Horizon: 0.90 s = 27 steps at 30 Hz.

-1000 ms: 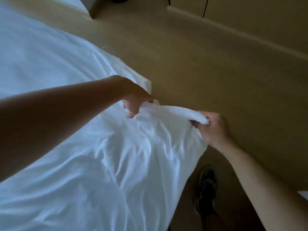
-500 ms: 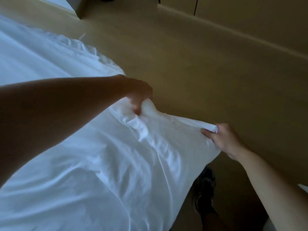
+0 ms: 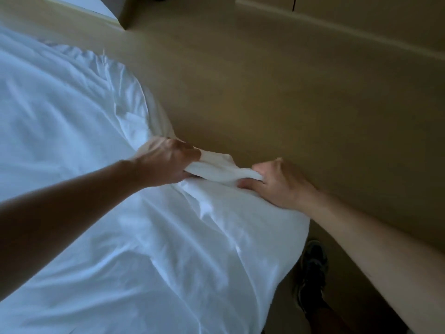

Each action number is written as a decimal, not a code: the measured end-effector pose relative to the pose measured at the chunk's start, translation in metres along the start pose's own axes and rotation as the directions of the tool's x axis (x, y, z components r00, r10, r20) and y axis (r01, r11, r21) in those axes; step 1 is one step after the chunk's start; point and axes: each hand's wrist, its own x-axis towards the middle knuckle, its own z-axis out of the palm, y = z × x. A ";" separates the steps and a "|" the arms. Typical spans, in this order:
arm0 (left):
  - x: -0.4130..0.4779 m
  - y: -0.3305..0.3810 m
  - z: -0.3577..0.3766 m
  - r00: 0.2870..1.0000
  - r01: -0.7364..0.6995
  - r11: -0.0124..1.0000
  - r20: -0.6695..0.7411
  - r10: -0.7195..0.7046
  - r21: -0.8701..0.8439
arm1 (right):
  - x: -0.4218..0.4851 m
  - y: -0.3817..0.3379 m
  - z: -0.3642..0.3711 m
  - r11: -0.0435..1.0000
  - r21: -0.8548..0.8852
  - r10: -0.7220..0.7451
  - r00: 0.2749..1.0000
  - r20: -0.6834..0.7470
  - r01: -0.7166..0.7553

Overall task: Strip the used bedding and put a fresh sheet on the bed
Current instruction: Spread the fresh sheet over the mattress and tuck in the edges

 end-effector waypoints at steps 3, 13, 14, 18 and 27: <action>0.015 0.014 0.009 0.971 0.142 0.990 0.199 -0.136 -0.016 | -0.014 0.016 -0.010 0.996 -0.086 0.010 0.999 -0.049 -0.014; 0.068 0.026 -0.026 0.572 0.515 0.831 0.806 -0.150 -0.211 | -0.059 -0.010 0.016 0.978 -0.199 0.003 0.959 -0.282 -0.062; 0.074 0.026 -0.025 0.529 0.597 0.768 0.834 -0.157 -0.234 | -0.062 -0.014 0.017 0.980 -0.179 0.027 0.957 -0.288 -0.082; 0.085 0.036 -0.022 0.375 0.844 0.468 0.912 -0.166 -0.262 | -0.062 -0.027 0.020 0.979 -0.115 0.130 0.952 -0.278 -0.168; 0.092 0.036 0.000 0.241 0.947 -0.221 0.970 0.012 -0.232 | -0.016 0.011 -0.021 0.809 0.326 0.407 0.866 0.290 -0.489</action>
